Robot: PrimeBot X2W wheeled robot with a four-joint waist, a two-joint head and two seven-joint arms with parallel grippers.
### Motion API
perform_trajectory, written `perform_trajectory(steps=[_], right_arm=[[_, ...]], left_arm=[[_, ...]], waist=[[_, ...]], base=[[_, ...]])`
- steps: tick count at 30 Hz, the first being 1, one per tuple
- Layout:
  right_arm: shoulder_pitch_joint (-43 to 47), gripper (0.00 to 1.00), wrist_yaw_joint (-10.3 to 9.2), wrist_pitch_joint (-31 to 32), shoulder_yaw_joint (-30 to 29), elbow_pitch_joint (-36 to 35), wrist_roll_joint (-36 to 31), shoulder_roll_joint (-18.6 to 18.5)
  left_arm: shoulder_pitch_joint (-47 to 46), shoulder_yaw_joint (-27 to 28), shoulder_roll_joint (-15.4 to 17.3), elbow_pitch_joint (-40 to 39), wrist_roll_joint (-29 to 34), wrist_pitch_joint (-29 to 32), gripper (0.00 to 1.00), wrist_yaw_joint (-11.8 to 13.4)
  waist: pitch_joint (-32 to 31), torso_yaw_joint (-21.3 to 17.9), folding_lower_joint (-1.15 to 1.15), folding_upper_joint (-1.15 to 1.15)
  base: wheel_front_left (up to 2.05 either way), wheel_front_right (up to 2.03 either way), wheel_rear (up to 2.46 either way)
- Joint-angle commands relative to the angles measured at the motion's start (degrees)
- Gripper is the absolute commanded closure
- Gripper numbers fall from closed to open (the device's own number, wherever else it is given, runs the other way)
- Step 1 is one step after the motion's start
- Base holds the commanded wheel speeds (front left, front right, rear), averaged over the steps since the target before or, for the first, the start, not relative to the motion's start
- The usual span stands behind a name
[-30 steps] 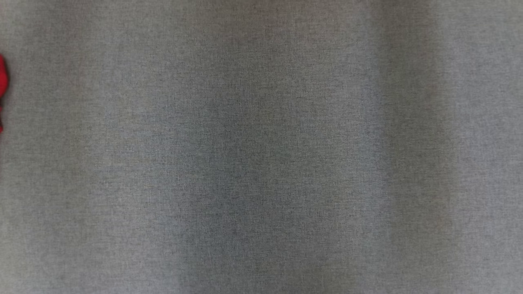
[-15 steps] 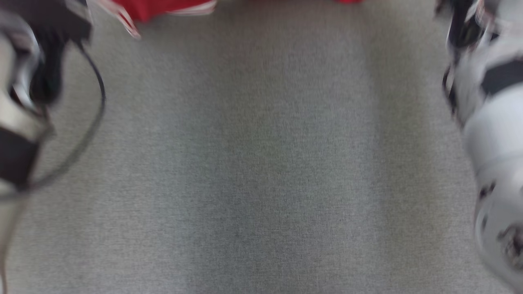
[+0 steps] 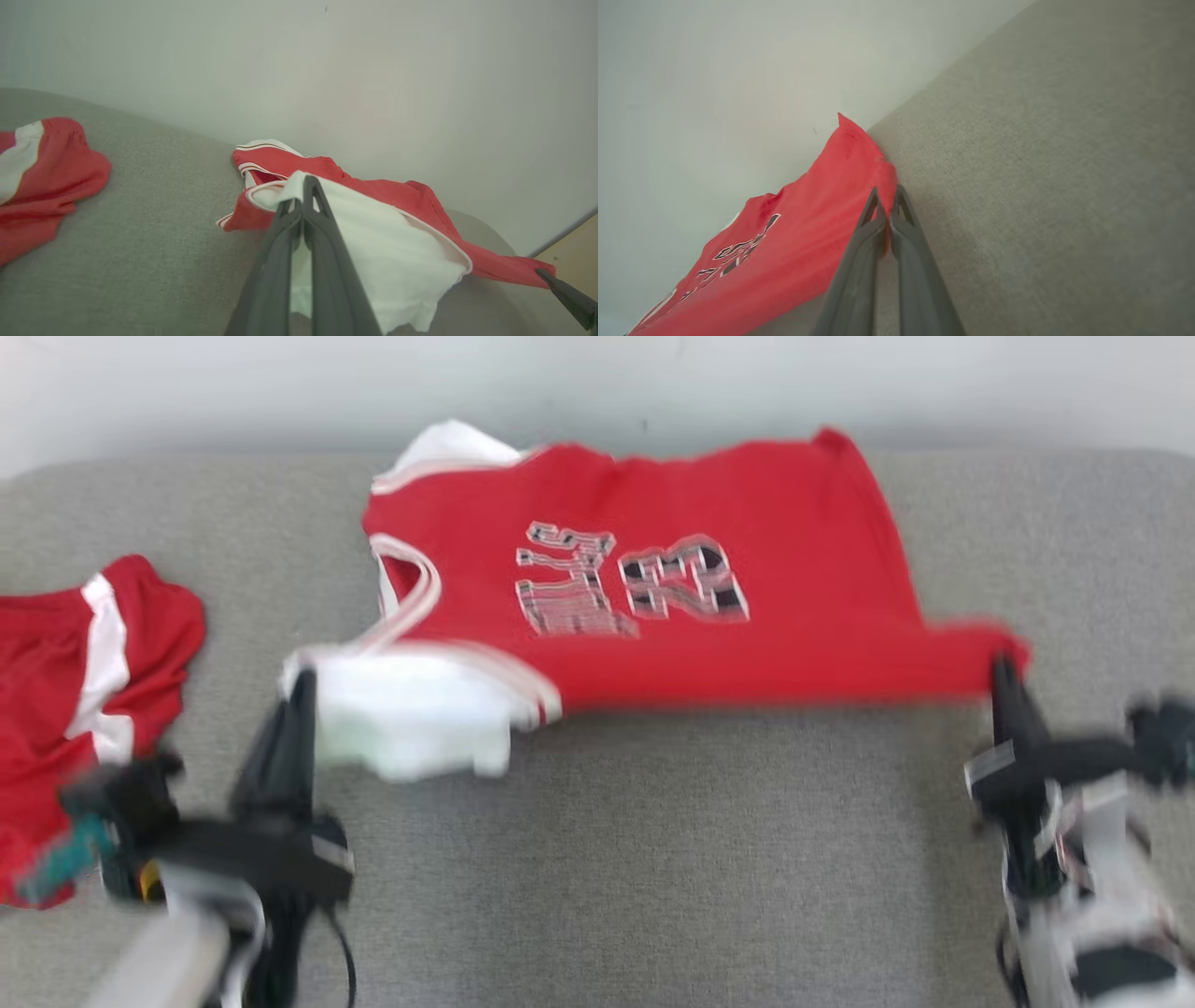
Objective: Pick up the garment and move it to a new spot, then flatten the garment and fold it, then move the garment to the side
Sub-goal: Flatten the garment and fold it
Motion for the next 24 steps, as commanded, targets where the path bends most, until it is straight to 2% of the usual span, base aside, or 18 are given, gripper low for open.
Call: perform_trajectory(steps=[1, 6, 7, 13, 19, 24], right_arm=[[4.6, 1.00, -0.16, 0.4, -1.2, -2.5, 1.2, -0.2], [17.4, 1.00, -0.16, 3.5, -3.4, -11.5, 1.8, 1.4], [17.4, 1.00, -0.16, 3.5, -3.4, -11.5, 1.8, 1.4], [28.6, 1.00, -0.17, 8.3, -6.1, -21.9, -0.8, 4.1], [37.3, 1.00, -0.17, 13.9, -9.7, -29.1, -2.6, 6.0], [39.2, 1.00, -0.17, 15.7, -10.5, -31.3, -2.8, 6.2]], left_arm=[[3.9, 1.3, -0.3, -0.8, 1.0, -0.4, 1.00, 0.8], [15.0, 5.0, -2.8, -2.9, 1.4, -0.4, 1.00, 1.9], [15.0, 5.0, -2.8, -2.9, 1.4, -0.4, 1.00, 1.9], [25.4, 7.6, -5.8, -4.8, 4.8, -0.4, 1.00, 2.9], [29.6, 6.2, -7.8, -2.3, 7.5, -0.4, 1.00, 1.8], [29.4, 5.9, -9.2, 0.5, 9.5, -0.4, 1.00, 1.1]], waist=[[-2.3, 1.0, 0.02, 0.01], [-4.8, 1.3, 0.02, 0.01], [-4.8, 1.3, 0.02, 0.01], [-6.6, 1.5, 0.02, 0.01], [-7.7, 3.0, 0.02, 0.01], [-7.1, 2.9, 0.02, 0.01]], base=[[0.00, 0.00, 0.00], [0.00, 0.00, 0.00], [0.00, 0.00, 0.00], [0.00, 0.00, 0.00], [0.00, 0.00, 0.00], [0.00, 0.00, 0.00]])
